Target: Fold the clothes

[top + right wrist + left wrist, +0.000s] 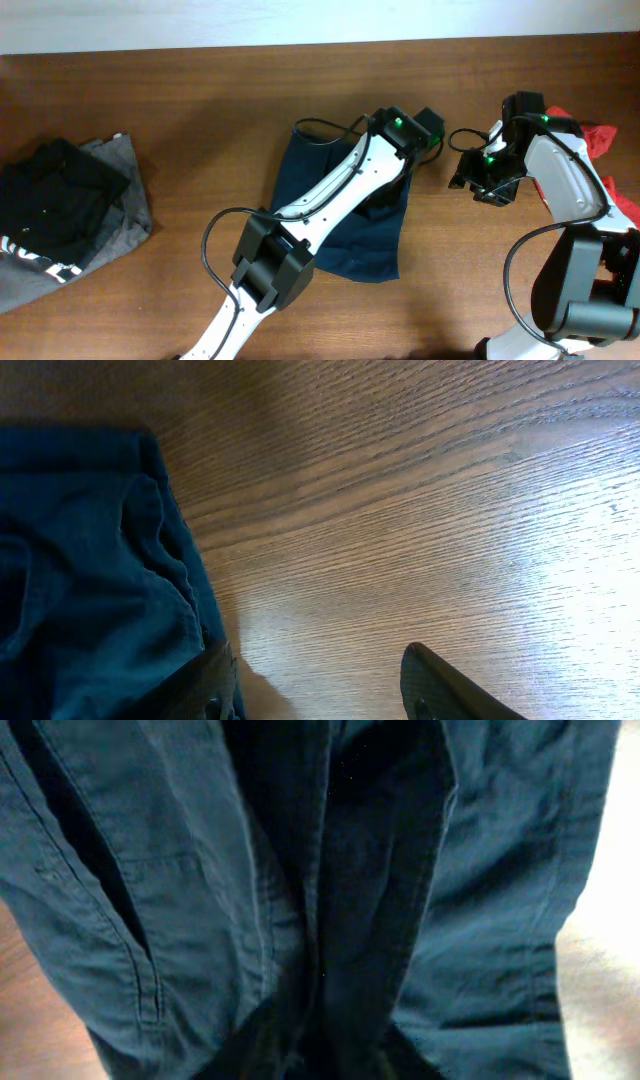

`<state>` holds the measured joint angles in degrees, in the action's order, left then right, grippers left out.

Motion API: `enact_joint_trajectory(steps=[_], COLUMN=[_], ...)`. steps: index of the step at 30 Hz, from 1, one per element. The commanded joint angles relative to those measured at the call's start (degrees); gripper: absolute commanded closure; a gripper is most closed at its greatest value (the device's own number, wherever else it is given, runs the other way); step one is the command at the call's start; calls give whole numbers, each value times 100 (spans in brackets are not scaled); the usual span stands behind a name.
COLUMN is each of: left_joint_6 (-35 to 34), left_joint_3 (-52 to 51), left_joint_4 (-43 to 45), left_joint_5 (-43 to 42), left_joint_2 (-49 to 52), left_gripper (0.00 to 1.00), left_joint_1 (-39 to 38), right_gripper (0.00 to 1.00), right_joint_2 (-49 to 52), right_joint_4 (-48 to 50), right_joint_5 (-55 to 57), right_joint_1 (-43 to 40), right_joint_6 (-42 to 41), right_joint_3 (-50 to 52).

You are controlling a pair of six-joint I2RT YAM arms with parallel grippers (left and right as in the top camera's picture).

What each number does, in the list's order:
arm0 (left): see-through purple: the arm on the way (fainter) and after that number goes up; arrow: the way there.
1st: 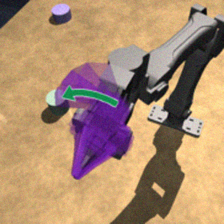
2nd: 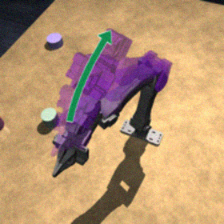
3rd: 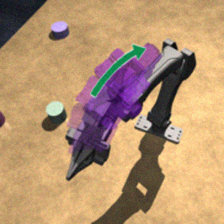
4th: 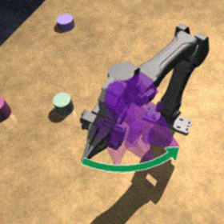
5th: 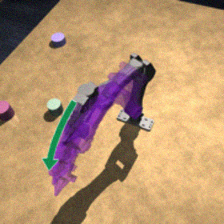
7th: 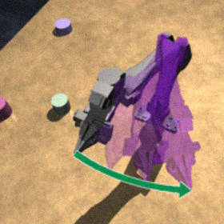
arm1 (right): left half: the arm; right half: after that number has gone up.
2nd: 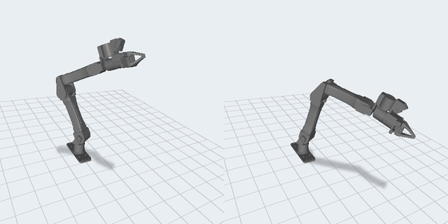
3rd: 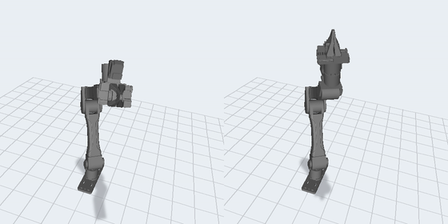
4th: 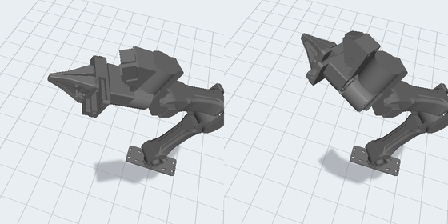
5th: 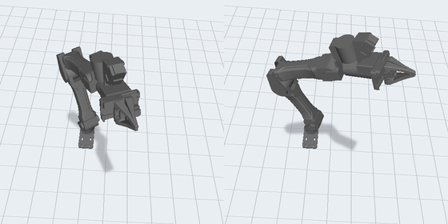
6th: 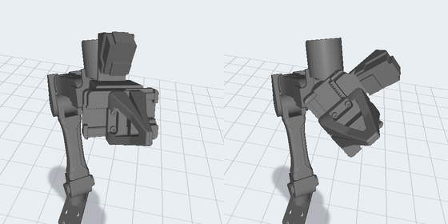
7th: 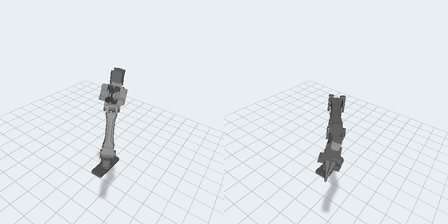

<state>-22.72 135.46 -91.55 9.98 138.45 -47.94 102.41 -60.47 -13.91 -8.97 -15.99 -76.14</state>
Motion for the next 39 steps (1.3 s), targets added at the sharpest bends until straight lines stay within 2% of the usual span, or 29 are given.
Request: enact_joint_trajectory(steps=[1, 3, 7, 11, 13, 15, 16, 18, 22, 25, 28, 31, 33, 37, 39], left_joint_6=[50, 122, 428, 874, 1088, 1088, 1091, 1213, 1211, 1075, 1034, 1088, 1349, 2162, 2651], left_joint_3=[105, 162, 407, 804, 920, 979, 984, 984, 1036, 1128, 1172, 1172, 1147, 1008, 857], left_joint_4=[-138, -269, -518, -483, -466, -505, -518, -518, -518, -518, -496, -387, -291, -129, -72], left_joint_5=[-140, -186, -79, -1141, -1412, -1237, -1139, -916, 118, 662, 632, 57, -555, -2028, -2719], left_joint_2=[-15, -15, -15, -35, -35, -35, -35, -35, -131, -363, -601, -682, -634, -422, -306], left_gripper=[80, 85, 87, 89, 89, 88, 83, 82, 83, 69, 64, 64, 73, 86, 87], left_joint_1=[-11, -31, -37, -61, -116, -170, -179, -179, 4, 444, 1130, 1906, 2367, 3071, 3283], right_gripper=[42, 42, 42, 41, 41, 41, 41, 41, 41, 42, 43, 52, 58, 71, 73], right_joint_2=[-2, -2, -2, -2, -2, -2, -2, -2, -2, -2, -2, -2, -2, -2, -2], right_joint_4=[-22, -24, -26, -24, -26, -24, -26, -28, 11, 138, 157, 356, 538, 997, 1128], right_joint_5=[87, 90, 90, 90, 87, 87, 90, 87, -275, -1707, -2883, -3526, -3539, -3307, -3018], right_joint_1=[-4, -4, -4, -4, -4, -4, -4, -4, -2, 76, 254, 640, 981, 1917, 2310], right_joint_6=[50, 50, 50, 50, 50, 50, 50, 52, 507, 1823, 2328, 2570, 2632, 2758, 2756], right_joint_3=[17, 20, 20, 20, 20, 20, 20, 20, 20, 17, 17, 17, 17, 17, 17])
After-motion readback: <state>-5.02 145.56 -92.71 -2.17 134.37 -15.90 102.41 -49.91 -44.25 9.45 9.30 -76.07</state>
